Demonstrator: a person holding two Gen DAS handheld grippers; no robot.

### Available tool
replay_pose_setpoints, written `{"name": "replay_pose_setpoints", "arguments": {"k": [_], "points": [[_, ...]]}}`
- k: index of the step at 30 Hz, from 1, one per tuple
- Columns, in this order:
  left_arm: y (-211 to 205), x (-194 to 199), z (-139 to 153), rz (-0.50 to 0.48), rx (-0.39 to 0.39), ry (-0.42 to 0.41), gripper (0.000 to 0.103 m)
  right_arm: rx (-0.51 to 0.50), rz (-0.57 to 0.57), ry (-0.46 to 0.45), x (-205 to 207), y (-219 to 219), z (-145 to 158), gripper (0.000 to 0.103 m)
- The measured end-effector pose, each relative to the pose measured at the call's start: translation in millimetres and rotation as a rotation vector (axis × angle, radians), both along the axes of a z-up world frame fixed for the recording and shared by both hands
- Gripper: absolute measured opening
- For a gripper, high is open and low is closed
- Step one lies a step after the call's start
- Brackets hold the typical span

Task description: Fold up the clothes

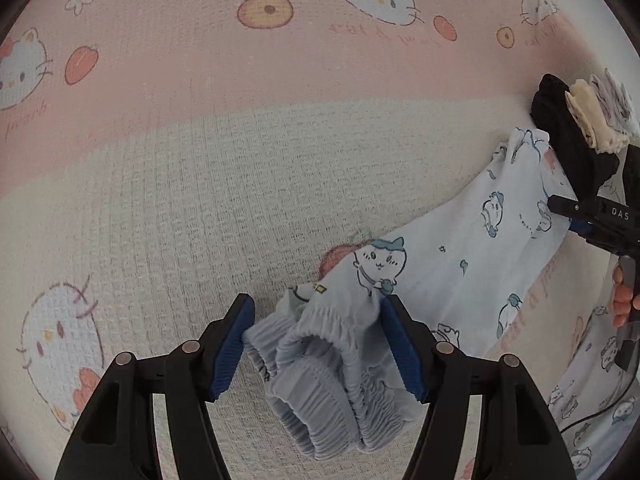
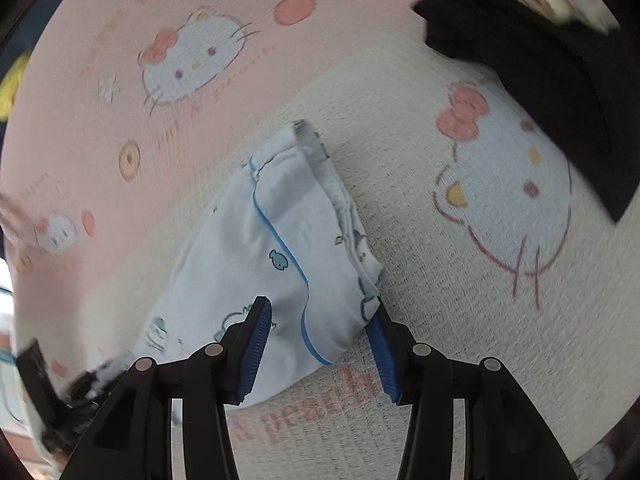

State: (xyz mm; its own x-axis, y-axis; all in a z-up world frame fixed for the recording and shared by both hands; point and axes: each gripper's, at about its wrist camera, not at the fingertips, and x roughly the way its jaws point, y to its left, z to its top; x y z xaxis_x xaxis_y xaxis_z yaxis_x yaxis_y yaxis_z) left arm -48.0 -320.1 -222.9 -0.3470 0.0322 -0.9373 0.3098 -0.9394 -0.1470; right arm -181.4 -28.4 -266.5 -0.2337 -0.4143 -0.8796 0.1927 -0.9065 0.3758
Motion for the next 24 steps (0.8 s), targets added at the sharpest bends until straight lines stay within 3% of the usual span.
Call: {"name": "replay_pose_setpoints", "arguments": {"k": [2,6,9,11,12,13,16,20,24], "points": [[1,2,-1,0.005,0.008,-0.006,0.063,0.044,0.032,0.031,2,-8,1,0.047],[2,7,-3,0.008,0.032,0.008,0.063,0.137,0.089,0.092,4,-20,2,0.028],[4,9,-5,0.008,0.014,0.042,0.063,0.206,0.158,0.154,11,-31,3,0.024],[7,9,-5,0.000,-0.001,0.068,0.047,0.275,0.208,0.218,20,-41,5,0.022],[10,9,-4,-0.010,0.004,0.080,0.033,0.315,0.234,0.252,24,-47,6,0.020],[13,9,-3,-0.013,0.006,0.089,0.029,0.356,0.260,0.287,28,-53,7,0.018],[18,10,0,-0.003,-0.016,0.079,0.026,0.487,0.366,0.416,44,-72,9,0.016],[21,18,10,0.038,0.014,0.086,0.026,0.663,0.525,0.626,65,-96,12,0.015],[25,28,14,0.071,0.042,0.086,0.025,0.720,0.571,0.743,62,-101,22,0.014]]}}
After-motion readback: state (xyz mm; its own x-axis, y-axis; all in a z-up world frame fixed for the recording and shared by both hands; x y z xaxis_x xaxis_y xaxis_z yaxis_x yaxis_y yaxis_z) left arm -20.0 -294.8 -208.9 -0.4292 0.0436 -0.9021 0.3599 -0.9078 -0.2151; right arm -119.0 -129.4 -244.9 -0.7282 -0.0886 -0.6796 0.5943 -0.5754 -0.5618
